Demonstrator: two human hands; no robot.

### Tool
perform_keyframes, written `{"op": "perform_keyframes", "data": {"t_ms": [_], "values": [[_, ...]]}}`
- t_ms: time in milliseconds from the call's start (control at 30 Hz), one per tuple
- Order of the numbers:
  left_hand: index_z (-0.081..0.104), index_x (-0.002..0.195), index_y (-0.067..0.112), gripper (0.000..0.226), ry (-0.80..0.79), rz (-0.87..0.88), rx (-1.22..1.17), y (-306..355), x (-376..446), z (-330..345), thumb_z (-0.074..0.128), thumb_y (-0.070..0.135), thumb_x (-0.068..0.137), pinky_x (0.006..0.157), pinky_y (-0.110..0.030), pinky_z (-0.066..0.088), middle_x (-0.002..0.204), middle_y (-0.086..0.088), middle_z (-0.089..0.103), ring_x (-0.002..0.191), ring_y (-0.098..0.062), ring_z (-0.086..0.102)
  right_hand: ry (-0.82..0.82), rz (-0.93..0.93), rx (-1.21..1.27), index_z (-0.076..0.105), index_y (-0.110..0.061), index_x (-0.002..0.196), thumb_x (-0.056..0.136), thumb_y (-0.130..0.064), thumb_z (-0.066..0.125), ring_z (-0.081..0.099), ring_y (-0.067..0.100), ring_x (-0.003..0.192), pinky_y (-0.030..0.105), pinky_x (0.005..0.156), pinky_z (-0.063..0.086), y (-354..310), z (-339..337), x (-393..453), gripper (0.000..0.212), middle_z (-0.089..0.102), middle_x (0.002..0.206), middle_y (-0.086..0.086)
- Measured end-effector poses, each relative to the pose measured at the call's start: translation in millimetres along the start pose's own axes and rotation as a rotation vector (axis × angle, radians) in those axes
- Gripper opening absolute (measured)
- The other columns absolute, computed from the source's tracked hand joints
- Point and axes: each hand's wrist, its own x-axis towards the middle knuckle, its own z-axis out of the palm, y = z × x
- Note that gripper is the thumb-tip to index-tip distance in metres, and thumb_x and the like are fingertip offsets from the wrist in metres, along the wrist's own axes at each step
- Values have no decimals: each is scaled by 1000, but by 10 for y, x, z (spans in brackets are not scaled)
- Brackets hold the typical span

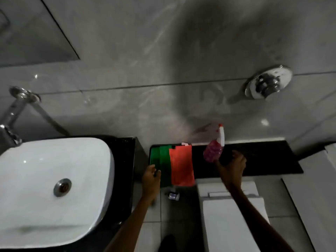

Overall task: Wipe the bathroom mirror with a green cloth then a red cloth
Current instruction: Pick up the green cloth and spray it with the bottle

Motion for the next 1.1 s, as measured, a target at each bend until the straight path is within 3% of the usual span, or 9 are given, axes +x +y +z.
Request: {"op": "perform_keyframes", "data": {"t_ms": [167,300,467,533,633,733,867,967,1100], "values": [[39,149,-3,54,-4,-101,118,-184,418,325,55,18,102,107,-48,47,147,-27,51,131,-42,55,16,-50,118,51,-7,142,78,-16,88,53,37,125,46,102,50,63,391,574,75,53,136,22],[37,149,-3,63,70,-170,266,-215,606,576,60,27,99,112,-56,43,151,-28,42,139,-46,45,-43,-124,312,56,-27,131,84,-26,84,65,16,106,28,92,56,76,626,777,55,65,124,5],[33,145,-7,78,114,-284,315,-176,803,739,77,22,87,97,-54,55,148,-34,40,124,-51,57,-5,-188,385,60,-22,123,91,-38,68,67,-6,92,16,81,57,4,746,1011,37,68,98,-26],[39,140,-7,70,96,-322,253,-155,891,754,77,14,85,95,-55,56,142,-34,48,120,-51,60,7,-235,373,62,-18,118,95,-27,64,67,0,87,26,79,59,-20,754,1019,25,68,93,-20],[58,125,-4,49,43,-315,97,-165,966,702,75,16,83,97,-52,56,125,-26,66,117,-43,64,-37,-365,334,61,-9,107,102,-16,61,67,26,89,46,81,59,-67,727,919,10,64,101,12],[66,120,-3,38,-11,-284,-172,-138,930,562,72,11,85,97,-50,57,118,-24,72,113,-39,68,-109,-503,256,60,-11,113,102,-17,60,66,17,92,26,81,57,-237,624,670,12,60,112,8],[59,129,-4,42,-38,-298,-470,70,728,252,68,3,88,99,-51,57,125,-26,69,116,-41,67,-365,-474,288,66,-6,107,92,1,59,64,19,65,32,60,52,-518,392,121,18,68,81,11],[58,129,-6,46,-82,-268,-666,335,542,-61,68,-9,84,94,-49,58,121,-23,70,114,-41,66,-583,-406,332,71,-4,100,86,8,56,71,25,74,36,70,58,-776,272,-276,23,73,86,16],[51,136,-10,59,-206,-111,-758,661,241,-596,62,-24,79,92,-44,58,128,-25,64,115,-37,64,-708,-224,382,70,-16,94,94,4,67,73,6,76,37,77,62,-1057,294,-750,20,73,85,10]]}}
